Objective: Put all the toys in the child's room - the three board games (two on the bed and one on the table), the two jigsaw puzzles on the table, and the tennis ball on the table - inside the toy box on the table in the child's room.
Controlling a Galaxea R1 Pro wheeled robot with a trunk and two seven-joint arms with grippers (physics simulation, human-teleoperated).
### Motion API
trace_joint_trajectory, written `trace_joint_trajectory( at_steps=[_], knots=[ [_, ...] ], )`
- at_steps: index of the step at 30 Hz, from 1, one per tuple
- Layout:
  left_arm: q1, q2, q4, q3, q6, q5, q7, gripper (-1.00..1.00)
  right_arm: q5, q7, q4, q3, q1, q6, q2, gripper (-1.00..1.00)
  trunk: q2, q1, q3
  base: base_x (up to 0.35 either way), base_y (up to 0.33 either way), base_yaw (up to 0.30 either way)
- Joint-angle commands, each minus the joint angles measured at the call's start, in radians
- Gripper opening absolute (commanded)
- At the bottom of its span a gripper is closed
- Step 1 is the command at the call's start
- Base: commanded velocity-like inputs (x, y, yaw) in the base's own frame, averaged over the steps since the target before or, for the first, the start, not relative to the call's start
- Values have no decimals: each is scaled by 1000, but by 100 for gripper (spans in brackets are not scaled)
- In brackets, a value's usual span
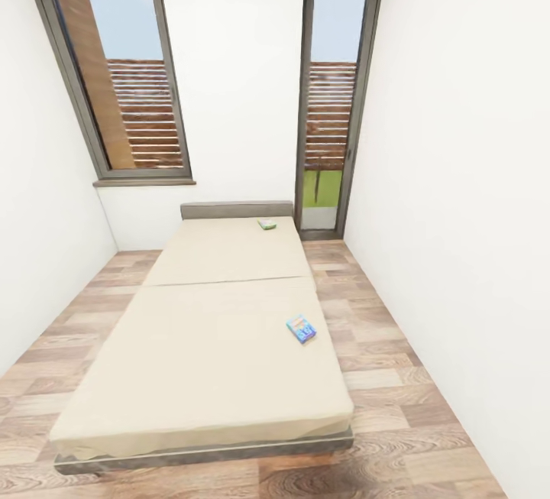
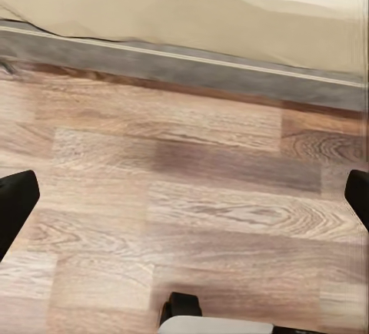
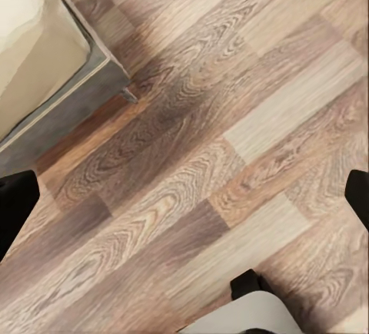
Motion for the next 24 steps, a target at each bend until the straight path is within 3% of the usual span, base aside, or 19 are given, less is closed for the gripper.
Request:
trace_joint_trajectory(
  at_steps=[1,5,9,24],
  knots=[
    [-1,0,1,4,0,8,-8,100,-8,-1,-1,1,-1,6,0,100,-2,1,-2,91,-273,0],
    [-1,-1,1,4,0,8,-8,100,-8,-21,-1,45,-1,6,0,100,-2,1,-2,117,-205,0],
    [-1,-1,1,4,-1,8,-8,100,-8,-25,-1,63,-1,7,0,100,-2,1,-2,71,-90,0],
    [-1,-4,1,4,-1,-7,-7,100,-4,-26,-1,71,-1,9,-3,100,-2,1,-2,59,-136,0]
  ],
)
